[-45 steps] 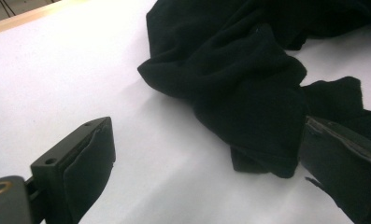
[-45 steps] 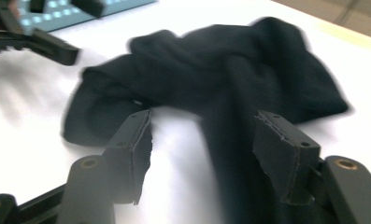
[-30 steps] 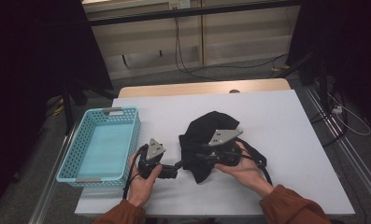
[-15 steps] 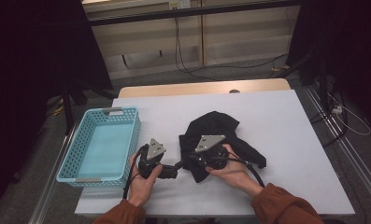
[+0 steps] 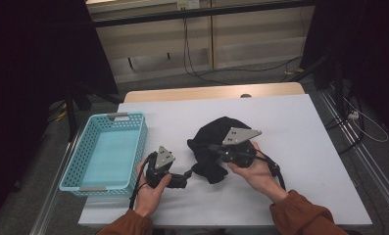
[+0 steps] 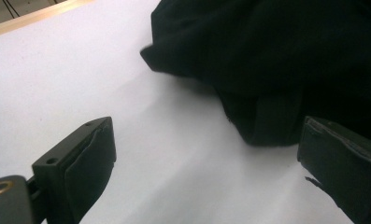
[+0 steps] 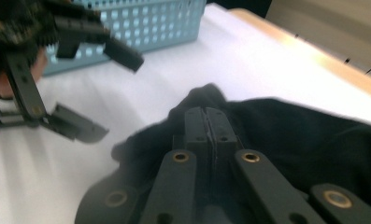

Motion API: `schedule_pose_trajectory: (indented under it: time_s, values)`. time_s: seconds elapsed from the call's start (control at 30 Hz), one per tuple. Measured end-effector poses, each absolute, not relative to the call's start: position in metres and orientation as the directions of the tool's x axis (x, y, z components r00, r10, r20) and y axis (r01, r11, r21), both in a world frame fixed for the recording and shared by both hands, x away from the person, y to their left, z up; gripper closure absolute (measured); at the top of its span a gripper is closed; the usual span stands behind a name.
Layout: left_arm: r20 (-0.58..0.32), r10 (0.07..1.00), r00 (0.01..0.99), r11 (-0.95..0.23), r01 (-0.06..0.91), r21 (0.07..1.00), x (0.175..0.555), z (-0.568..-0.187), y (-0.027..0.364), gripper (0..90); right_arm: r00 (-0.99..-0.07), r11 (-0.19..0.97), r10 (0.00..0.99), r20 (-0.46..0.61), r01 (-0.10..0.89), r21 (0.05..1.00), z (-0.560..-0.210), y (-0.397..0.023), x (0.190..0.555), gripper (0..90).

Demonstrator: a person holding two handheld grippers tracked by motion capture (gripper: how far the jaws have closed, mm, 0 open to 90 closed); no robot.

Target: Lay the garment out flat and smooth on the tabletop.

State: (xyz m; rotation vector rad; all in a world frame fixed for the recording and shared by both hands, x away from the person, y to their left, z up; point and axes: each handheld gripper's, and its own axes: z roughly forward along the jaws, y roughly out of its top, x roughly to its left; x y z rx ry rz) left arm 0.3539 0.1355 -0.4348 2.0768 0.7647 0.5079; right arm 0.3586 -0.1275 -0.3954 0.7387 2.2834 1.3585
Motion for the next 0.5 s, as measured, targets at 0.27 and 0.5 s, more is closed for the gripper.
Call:
schedule_pose_trajectory:
  time_s: [0.27,0.5]
  values:
    - [0.083,0.670,0.738,-0.468,0.333,0.819,0.353,-0.436,0.132,4.7,-0.743,0.327,0.667,-0.056,0.224,0.918,-0.372,-0.154,0.357,90.0]
    - [0.085,0.666,0.741,-0.473,0.332,0.816,0.352,-0.436,0.130,4.8,-0.694,0.286,0.718,-0.051,0.228,0.931,-0.364,-0.180,0.355,90.0]
